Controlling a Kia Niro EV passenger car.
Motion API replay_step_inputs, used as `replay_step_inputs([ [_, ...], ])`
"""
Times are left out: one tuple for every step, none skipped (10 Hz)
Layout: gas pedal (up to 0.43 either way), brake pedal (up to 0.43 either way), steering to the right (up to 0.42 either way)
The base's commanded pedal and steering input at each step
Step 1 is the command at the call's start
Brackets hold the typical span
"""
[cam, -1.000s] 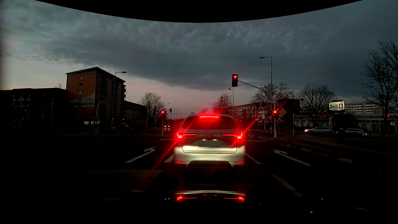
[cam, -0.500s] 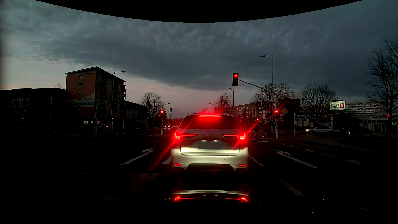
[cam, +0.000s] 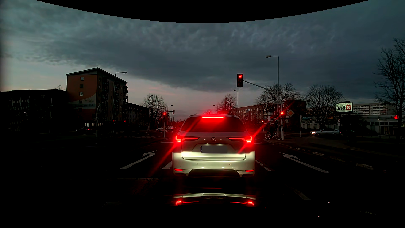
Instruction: Follow the waypoints while adhering to traffic rules and regulations
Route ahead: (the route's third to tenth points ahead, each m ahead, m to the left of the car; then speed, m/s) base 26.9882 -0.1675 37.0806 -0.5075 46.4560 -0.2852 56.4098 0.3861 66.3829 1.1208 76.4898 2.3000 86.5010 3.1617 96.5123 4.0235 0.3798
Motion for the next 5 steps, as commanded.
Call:
replay_step_inputs([
  [0.0,0.104,-0.007],
  [0.0,0.104,-0.007],
  [0.0,0.104,-0.007],
  [0.0,0.091,-0.007],
  [0.0,0.091,-0.007],
])
